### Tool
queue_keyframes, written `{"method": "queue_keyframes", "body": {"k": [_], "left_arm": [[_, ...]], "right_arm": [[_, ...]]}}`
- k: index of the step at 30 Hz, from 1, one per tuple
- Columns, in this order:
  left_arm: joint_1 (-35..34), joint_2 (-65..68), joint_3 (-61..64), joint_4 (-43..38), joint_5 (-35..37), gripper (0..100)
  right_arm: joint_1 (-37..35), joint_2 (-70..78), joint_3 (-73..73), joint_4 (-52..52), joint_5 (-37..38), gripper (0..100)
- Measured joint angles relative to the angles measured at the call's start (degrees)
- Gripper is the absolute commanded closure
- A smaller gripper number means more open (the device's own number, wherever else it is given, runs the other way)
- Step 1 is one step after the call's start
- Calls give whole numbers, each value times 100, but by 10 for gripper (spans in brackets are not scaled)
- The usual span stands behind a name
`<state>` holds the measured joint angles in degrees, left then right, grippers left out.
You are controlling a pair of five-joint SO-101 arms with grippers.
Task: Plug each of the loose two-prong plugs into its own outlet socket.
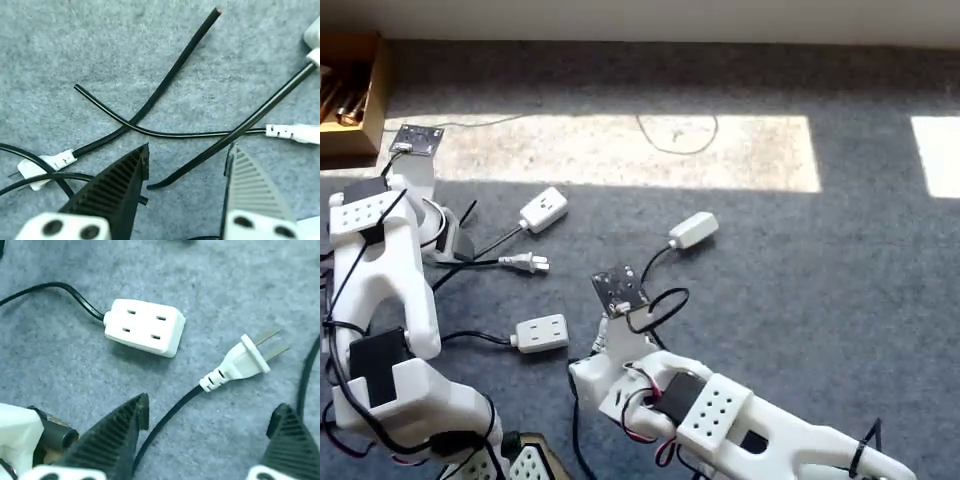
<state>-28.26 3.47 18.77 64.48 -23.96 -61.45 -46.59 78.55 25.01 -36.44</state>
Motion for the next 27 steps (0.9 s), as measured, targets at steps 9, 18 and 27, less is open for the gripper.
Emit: {"method": "queue_keyframes", "body": {"k": [9, 18, 27], "left_arm": [[0, 0, 0, 0, 0, 744], [0, 0, 176, -18, 0, 744], [0, 0, 255, -18, 0, 744]], "right_arm": [[53, 0, 527, -571, -387, 830], [70, 0, 615, -589, -387, 855], [70, 229, 598, -615, -387, 782]]}}
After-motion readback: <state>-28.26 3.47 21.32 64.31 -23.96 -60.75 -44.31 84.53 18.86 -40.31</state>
